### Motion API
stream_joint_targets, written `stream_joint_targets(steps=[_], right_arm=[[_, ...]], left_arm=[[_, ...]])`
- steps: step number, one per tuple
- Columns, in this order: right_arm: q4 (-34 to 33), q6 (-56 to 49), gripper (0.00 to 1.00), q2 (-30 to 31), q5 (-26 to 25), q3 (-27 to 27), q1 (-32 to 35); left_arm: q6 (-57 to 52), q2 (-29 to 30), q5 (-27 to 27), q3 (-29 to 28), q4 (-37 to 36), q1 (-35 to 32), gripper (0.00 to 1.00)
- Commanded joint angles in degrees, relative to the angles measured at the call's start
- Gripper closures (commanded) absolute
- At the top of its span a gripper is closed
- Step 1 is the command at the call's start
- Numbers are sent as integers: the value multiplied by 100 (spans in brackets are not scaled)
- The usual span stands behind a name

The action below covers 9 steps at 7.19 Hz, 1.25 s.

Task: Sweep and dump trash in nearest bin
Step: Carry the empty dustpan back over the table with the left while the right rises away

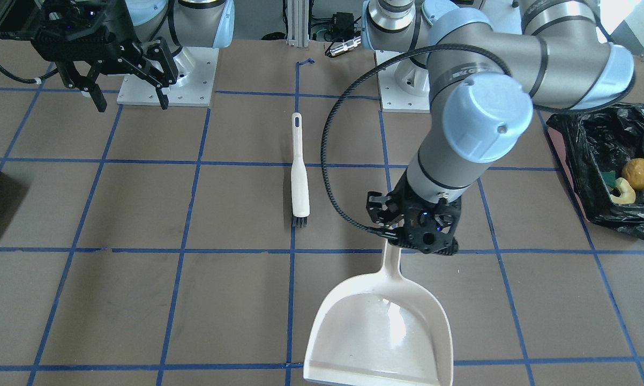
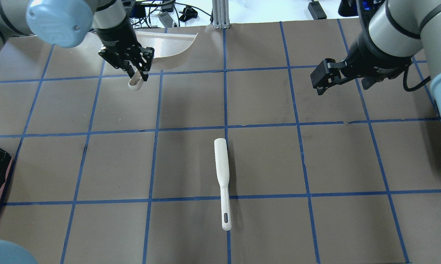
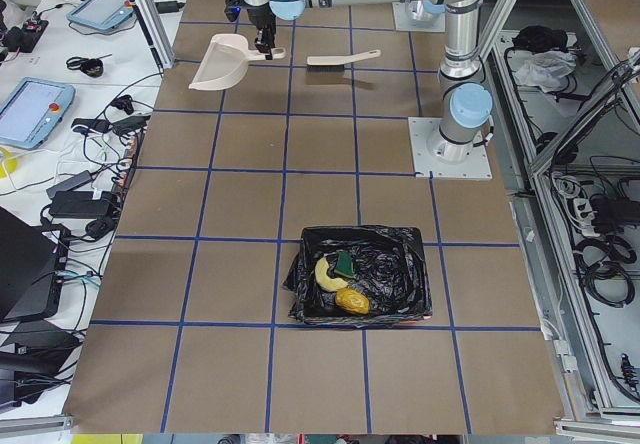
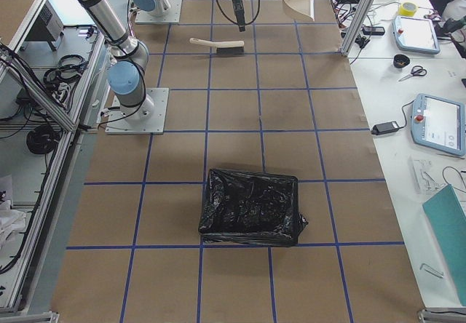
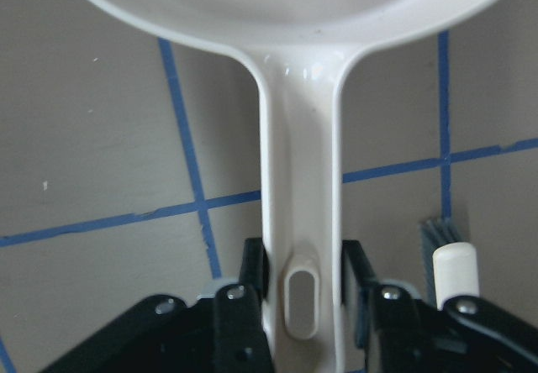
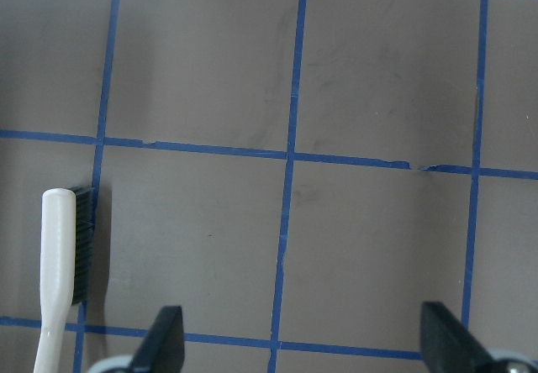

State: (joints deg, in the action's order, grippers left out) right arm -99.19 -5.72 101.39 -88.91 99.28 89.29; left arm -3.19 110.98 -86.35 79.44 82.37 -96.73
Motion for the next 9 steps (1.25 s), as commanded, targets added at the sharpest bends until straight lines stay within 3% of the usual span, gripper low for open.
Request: stream_joint_targets(steps=[1,9], right_arm=[[-22,-8,0,-23,5,13,-8],[-22,-8,0,-23,-4,66,-8]], left_arm=[[205,414,118,1,-369,-485,100],[1216,696,277,274,-458,-1032,100]])
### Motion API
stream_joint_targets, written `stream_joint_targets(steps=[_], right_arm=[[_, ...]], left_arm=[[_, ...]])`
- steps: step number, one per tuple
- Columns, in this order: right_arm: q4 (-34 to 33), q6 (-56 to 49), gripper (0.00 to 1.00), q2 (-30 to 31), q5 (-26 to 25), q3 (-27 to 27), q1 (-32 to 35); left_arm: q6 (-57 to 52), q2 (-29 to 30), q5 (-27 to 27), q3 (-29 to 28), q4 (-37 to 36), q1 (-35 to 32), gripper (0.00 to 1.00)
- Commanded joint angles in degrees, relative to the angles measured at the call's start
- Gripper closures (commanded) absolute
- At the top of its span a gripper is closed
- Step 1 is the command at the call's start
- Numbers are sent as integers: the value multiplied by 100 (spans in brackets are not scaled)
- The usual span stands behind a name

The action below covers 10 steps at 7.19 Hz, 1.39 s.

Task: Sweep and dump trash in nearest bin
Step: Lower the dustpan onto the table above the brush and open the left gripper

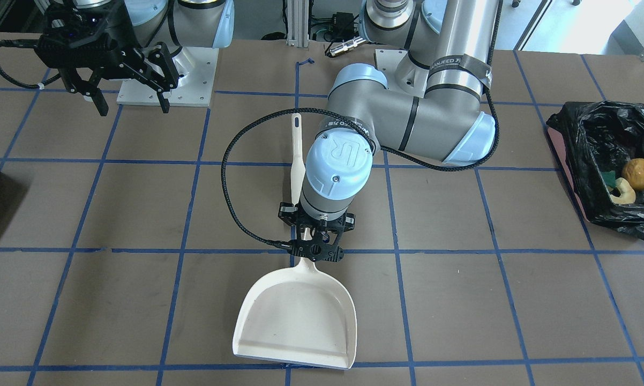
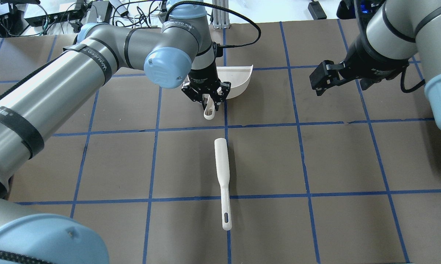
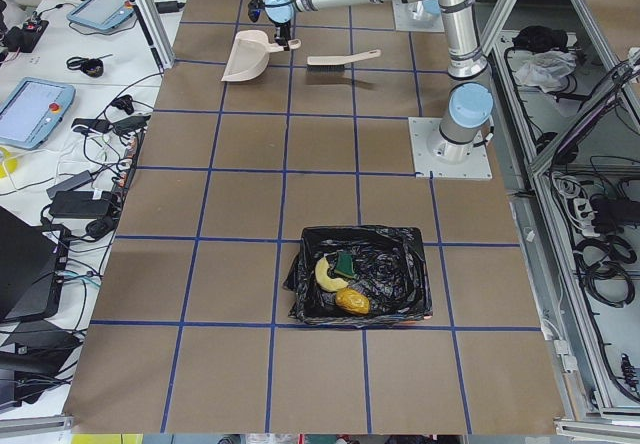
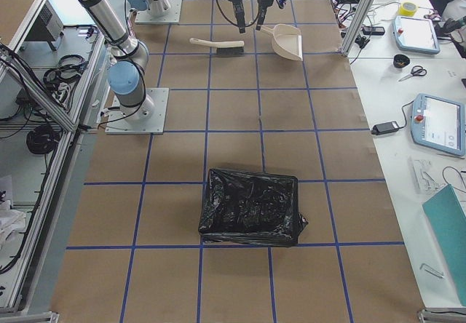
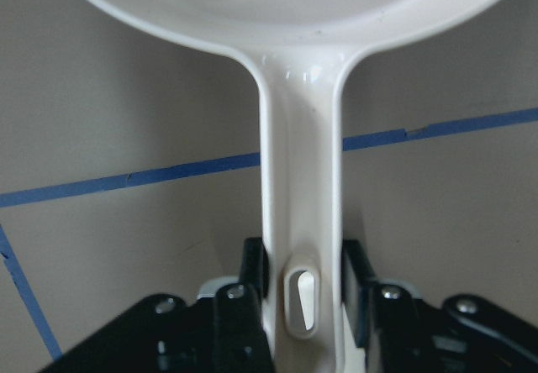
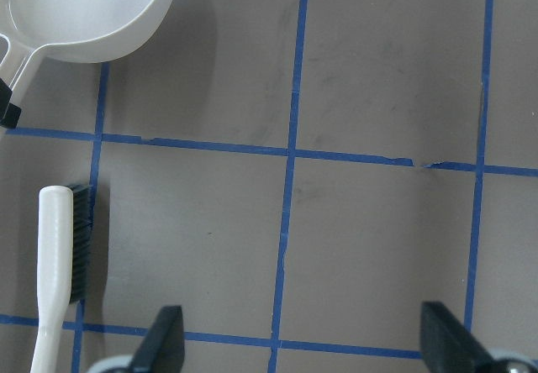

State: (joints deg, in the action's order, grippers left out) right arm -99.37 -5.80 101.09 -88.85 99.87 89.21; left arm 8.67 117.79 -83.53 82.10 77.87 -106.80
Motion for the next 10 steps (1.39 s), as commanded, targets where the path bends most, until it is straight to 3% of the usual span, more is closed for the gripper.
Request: stream_joint_targets(steps=[1,8,9,10], right_arm=[[5,0,0,16,-10,6,0],[31,-9,0,25,-10,24,0],[23,-9,0,25,-10,15,0],[31,-9,0,34,-18,24,0]], left_arm=[[-31,34,-14,8,-26,-25,100],[651,183,160,166,-307,-182,97],[714,201,170,166,-333,-200,80],[724,192,179,193,-342,-209,21]])
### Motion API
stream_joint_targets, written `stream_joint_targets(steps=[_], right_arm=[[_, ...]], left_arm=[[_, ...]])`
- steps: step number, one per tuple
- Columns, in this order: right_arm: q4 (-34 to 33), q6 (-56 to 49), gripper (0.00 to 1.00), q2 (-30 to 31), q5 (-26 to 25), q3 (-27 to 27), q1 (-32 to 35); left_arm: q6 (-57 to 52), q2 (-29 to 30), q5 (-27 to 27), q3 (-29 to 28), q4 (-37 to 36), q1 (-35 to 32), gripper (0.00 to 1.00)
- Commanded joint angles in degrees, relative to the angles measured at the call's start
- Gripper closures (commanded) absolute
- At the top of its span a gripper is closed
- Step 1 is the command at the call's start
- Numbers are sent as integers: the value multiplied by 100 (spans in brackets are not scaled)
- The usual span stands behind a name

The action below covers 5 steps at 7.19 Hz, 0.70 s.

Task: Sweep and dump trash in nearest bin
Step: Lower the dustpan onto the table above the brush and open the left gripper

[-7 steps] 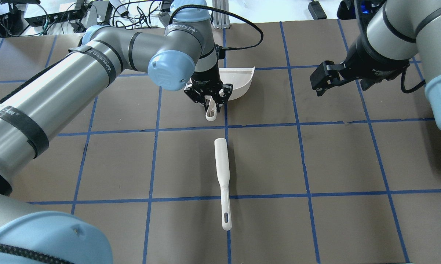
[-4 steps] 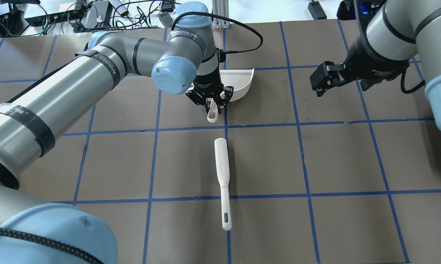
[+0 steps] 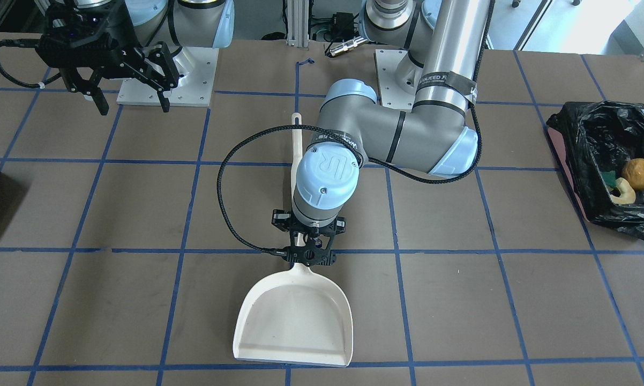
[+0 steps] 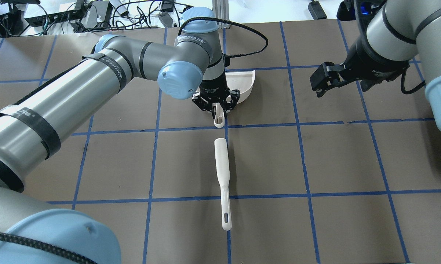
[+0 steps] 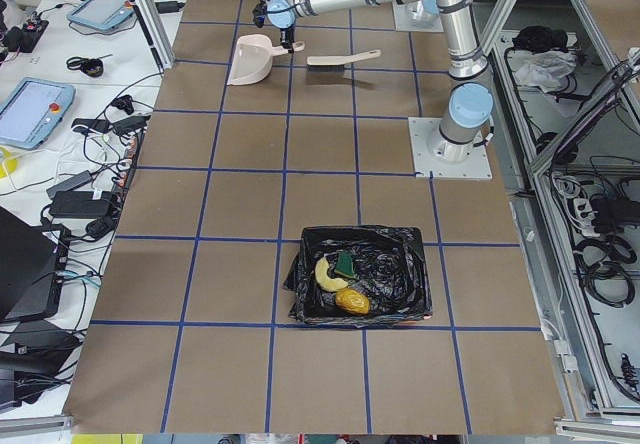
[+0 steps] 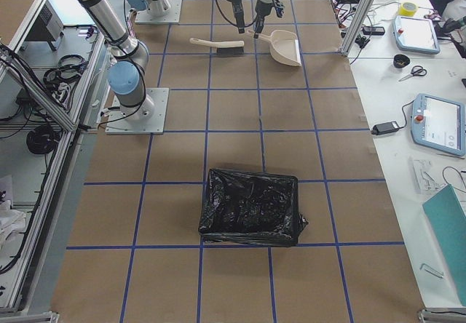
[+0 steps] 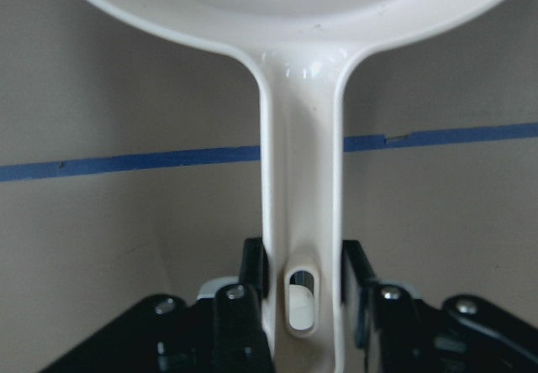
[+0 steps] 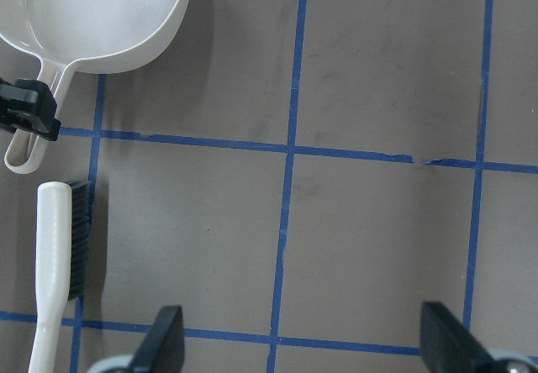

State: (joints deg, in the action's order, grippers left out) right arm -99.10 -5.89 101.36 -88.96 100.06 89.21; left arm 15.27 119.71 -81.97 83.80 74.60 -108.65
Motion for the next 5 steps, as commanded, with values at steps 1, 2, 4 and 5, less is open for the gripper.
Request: stream_joint_targets(steps=[1,2,4,5], right_arm=[[5,0,0,7,10,-4,9],[5,0,0,7,2,5,9],[23,-175,0,7,2,5,9],[23,-202,0,7,2,5,9]], left_arm=[[116,-87,41,100,28,-25,0],[169,-192,198,110,55,-34,0],[82,-455,138,31,55,71,0],[-110,-666,-184,22,64,272,0]])
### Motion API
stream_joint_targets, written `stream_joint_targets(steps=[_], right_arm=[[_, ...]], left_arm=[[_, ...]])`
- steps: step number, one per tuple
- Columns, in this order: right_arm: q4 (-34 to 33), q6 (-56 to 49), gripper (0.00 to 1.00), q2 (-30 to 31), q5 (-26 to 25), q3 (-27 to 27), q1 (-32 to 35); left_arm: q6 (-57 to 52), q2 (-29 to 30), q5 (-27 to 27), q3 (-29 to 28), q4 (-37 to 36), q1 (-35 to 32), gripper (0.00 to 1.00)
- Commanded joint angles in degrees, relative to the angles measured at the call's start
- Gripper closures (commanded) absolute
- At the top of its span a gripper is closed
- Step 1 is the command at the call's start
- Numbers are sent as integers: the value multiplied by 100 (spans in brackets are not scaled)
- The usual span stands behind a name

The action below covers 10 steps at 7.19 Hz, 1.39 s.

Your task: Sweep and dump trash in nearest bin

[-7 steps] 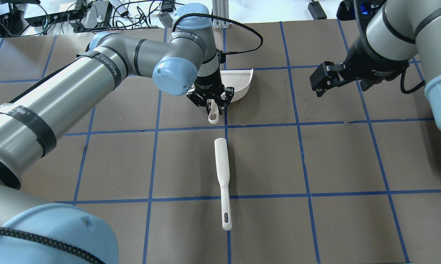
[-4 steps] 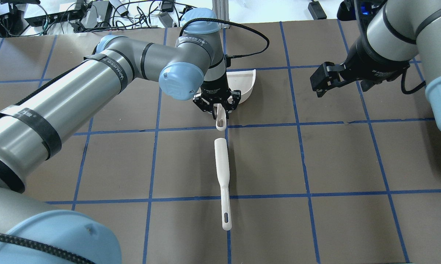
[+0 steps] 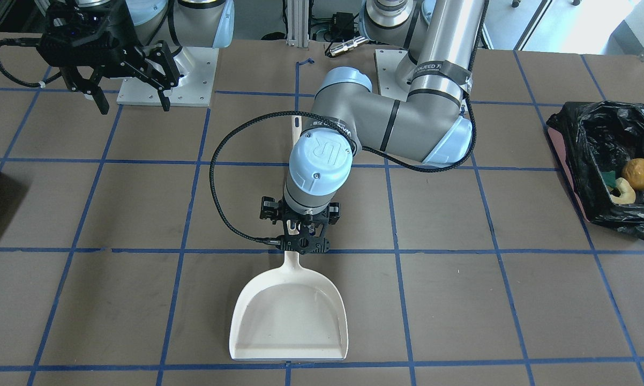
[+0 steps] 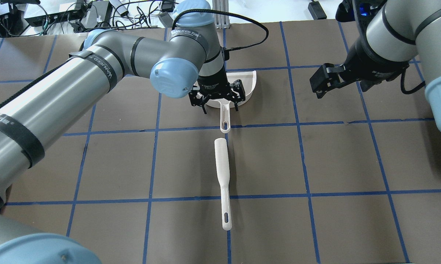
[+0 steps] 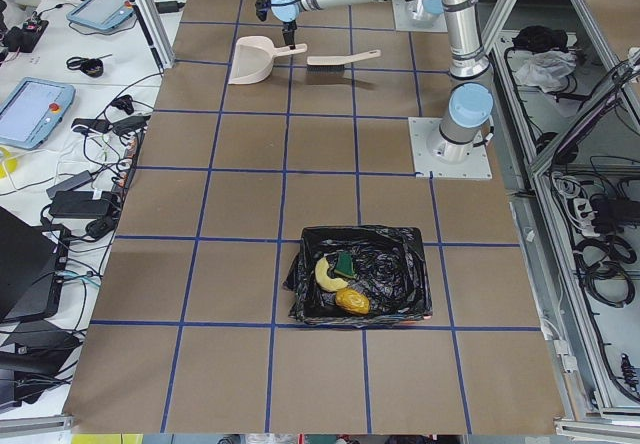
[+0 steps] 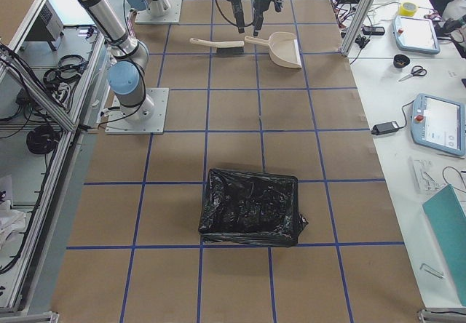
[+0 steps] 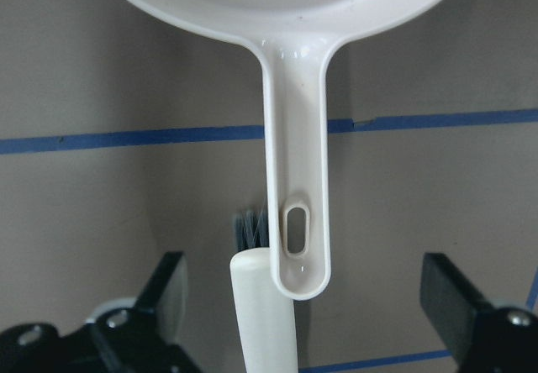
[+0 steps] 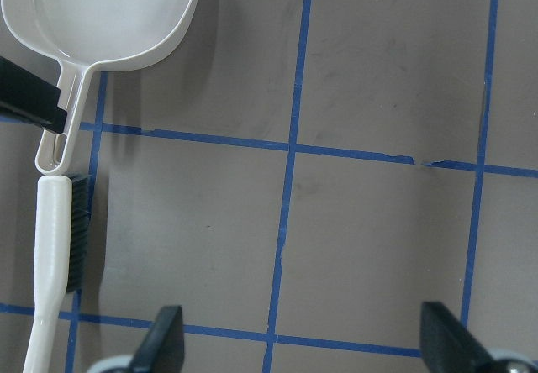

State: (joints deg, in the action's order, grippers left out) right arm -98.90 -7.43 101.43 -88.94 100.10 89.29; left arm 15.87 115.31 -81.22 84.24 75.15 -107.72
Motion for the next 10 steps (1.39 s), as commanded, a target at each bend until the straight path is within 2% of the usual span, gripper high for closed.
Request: stream_joint_targets(steps=[1,3,5,6,7,10], right_arm=[[2,-48,0,-1,8,0,0],[37,-48,0,-1,0,9,0],[46,-48,0,-1,9,9,0],[46,-40,0,-1,0,9,0],[46,-39,0,-1,17,9,0],[55,-39,0,-1,9,9,0]], left_arm=[[-555,-481,-288,-82,304,608,0],[-1059,-1061,-280,-145,745,1513,0],[-1434,-1518,-332,-100,947,1815,0],[-2055,-1773,-698,-66,1210,2199,0],[-2375,-2045,-789,-31,1604,2473,0],[-2668,-2399,-860,469,1530,2528,0]])
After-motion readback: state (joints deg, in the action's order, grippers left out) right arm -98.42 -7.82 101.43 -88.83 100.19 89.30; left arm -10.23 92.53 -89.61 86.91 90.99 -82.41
